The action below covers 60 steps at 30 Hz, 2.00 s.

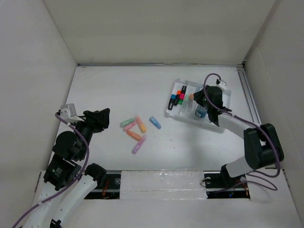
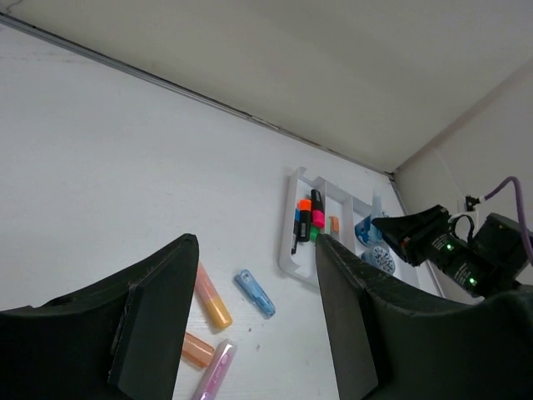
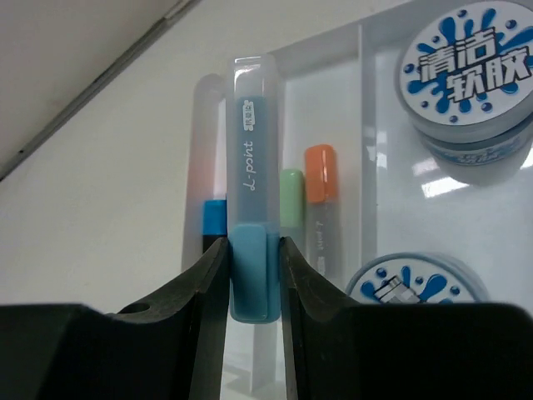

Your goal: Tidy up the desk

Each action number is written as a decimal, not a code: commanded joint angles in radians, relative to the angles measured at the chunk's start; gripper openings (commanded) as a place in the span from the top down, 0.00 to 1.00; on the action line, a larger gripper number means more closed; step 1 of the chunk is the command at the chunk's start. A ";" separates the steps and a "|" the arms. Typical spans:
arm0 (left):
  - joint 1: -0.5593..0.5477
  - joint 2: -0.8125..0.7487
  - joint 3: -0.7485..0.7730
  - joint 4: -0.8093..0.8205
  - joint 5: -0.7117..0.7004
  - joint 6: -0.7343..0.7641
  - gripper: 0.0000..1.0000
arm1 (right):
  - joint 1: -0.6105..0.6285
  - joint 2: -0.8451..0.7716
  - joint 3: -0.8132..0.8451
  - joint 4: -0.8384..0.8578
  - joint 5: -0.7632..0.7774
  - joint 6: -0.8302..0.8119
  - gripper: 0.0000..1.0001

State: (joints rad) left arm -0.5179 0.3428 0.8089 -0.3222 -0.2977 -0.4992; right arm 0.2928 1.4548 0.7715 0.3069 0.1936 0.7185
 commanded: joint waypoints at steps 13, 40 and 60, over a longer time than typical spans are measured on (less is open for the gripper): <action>-0.002 -0.010 -0.002 0.028 -0.001 0.008 0.45 | -0.063 0.084 0.112 0.043 -0.108 0.024 0.46; -0.002 -0.001 -0.005 0.037 0.019 0.008 0.45 | 0.944 0.426 0.409 -0.402 0.145 -0.014 0.16; -0.002 0.005 -0.005 0.041 0.026 0.010 0.45 | 0.944 0.495 0.445 -0.657 0.391 0.042 0.60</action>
State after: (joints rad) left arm -0.5179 0.3420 0.8089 -0.3218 -0.2867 -0.4988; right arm 1.2377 1.9694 1.2583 -0.2764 0.5571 0.7311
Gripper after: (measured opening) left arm 0.545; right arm 0.433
